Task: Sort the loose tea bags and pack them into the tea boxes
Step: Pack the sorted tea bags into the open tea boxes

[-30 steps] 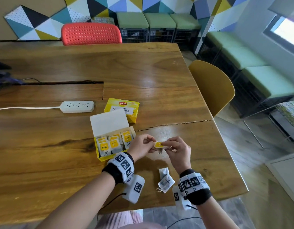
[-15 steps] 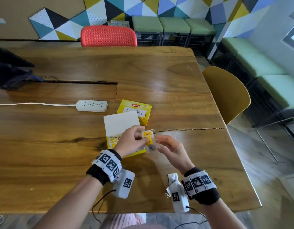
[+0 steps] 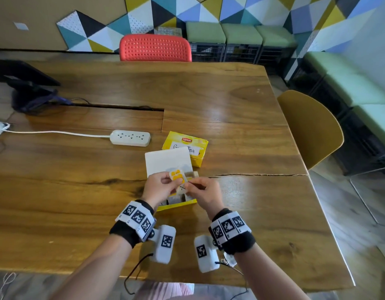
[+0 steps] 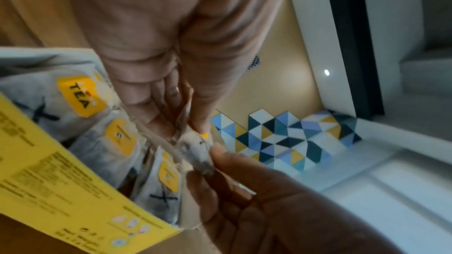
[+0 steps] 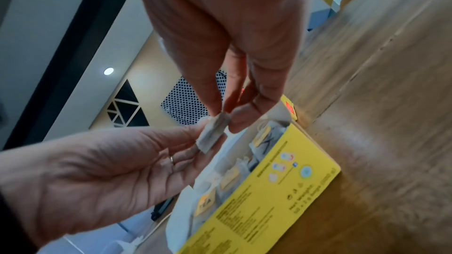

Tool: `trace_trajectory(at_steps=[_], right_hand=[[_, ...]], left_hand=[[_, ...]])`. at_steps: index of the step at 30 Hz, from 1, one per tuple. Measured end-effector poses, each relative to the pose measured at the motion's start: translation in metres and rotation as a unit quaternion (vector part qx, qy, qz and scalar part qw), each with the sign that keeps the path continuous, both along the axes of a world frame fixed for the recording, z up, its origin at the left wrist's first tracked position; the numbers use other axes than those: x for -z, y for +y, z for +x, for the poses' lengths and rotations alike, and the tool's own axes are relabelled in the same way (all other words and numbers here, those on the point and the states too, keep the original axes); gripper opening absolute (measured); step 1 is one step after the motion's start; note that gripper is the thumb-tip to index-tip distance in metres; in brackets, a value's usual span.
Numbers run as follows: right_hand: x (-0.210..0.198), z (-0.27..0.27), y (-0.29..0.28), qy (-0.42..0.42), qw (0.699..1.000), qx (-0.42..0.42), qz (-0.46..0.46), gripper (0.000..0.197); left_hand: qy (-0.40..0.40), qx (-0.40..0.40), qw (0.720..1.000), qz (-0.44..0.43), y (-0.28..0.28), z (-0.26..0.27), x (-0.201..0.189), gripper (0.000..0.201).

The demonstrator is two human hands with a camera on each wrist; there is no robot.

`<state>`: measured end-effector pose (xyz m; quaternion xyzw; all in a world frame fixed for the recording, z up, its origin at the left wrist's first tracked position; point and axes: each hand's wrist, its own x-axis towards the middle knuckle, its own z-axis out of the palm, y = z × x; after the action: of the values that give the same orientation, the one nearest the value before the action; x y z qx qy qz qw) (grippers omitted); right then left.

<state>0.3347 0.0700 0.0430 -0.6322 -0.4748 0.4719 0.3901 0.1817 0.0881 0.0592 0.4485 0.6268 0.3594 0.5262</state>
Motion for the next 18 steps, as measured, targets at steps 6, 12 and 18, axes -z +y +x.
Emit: trace_trajectory(at_steps=[6,12,18], right_hand=[[0.003,0.012,-0.002,-0.099,0.995,0.021,0.001,0.008],[0.005,0.018,-0.006,-0.195,0.98,0.031,-0.011,0.033],[0.009,0.015,-0.004,-0.228,0.973,-0.016,-0.015,0.043]], left_hand=[[0.189,0.071,0.979,0.024,0.007,0.009,0.008,0.024],[0.29,0.059,0.954,0.051,0.009,0.015,0.016,0.04],[0.331,0.183,0.914,0.149,-0.004,-0.001,0.006,0.035]])
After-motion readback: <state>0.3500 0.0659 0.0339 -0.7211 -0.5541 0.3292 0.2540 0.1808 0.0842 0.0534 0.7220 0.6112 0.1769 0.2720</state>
